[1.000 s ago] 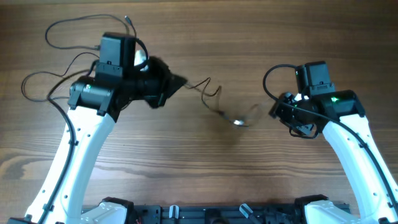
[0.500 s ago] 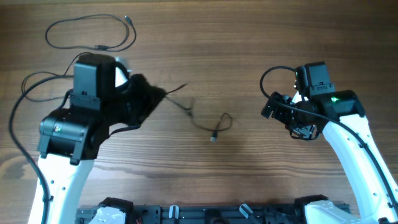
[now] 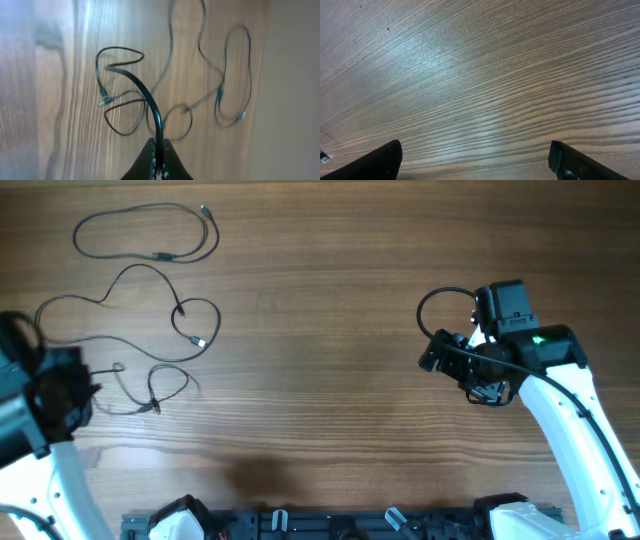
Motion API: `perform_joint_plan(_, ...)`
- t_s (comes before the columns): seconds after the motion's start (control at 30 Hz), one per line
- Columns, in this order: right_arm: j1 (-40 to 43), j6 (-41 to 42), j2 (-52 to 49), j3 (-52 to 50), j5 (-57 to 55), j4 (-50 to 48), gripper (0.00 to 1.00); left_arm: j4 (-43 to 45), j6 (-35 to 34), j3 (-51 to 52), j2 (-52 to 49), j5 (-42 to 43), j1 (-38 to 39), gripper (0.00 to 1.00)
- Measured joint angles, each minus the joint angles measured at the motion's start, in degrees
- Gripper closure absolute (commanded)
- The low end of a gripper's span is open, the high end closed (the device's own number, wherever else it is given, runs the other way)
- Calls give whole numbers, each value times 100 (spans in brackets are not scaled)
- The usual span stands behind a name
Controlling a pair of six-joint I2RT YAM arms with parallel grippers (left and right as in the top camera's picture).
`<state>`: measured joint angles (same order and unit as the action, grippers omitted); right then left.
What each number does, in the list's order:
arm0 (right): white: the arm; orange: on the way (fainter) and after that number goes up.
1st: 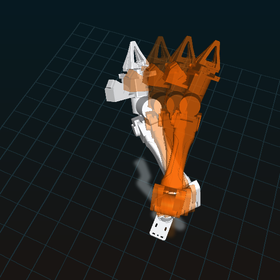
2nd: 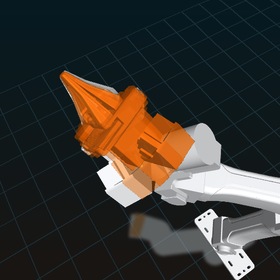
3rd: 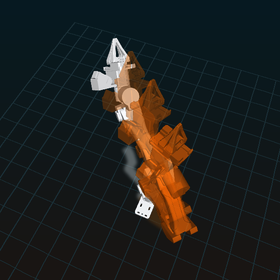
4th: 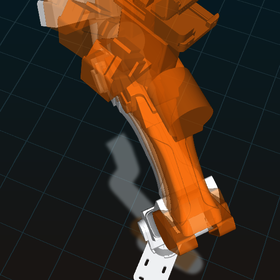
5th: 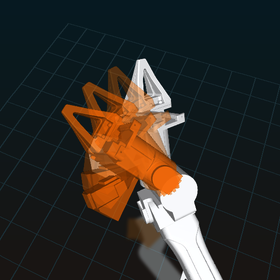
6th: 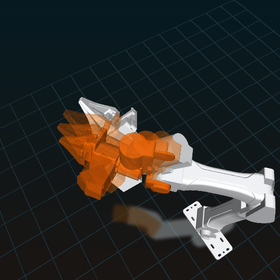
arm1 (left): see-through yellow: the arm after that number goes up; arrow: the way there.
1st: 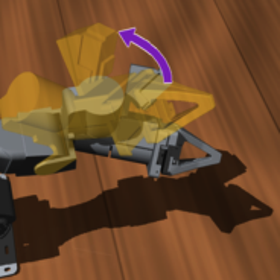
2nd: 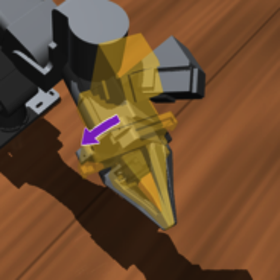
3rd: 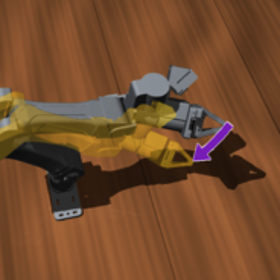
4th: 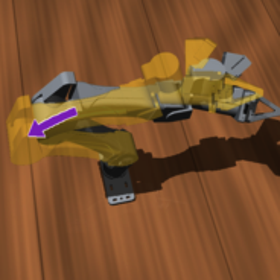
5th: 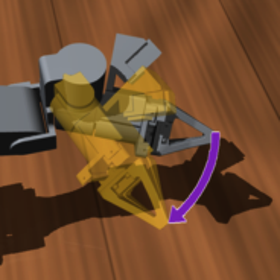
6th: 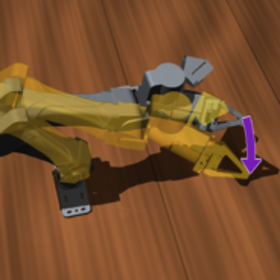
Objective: Untangle cables
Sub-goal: 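Carry the last cable to the lower left with the left gripper, then lay the cable down at the lower left and release with the left gripper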
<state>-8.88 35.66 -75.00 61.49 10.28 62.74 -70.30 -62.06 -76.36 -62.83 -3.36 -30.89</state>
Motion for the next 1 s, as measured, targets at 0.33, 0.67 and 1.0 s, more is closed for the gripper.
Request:
perform_joint_plan(0.33, 0, -44, 0, 0, 0, 55, 4, 1209, -726, 0, -1626, 17, -1882, 92)
perform_joint_plan(0.67, 0, -44, 0, 0, 0, 109, 5, 2940, 717, 0, -3974, -219, -2210, 22)
perform_joint_plan(1.0, 0, -149, 0, 0, 24, 114, 4, 2601, 2061, -256, -4260, -295, -2076, 8)
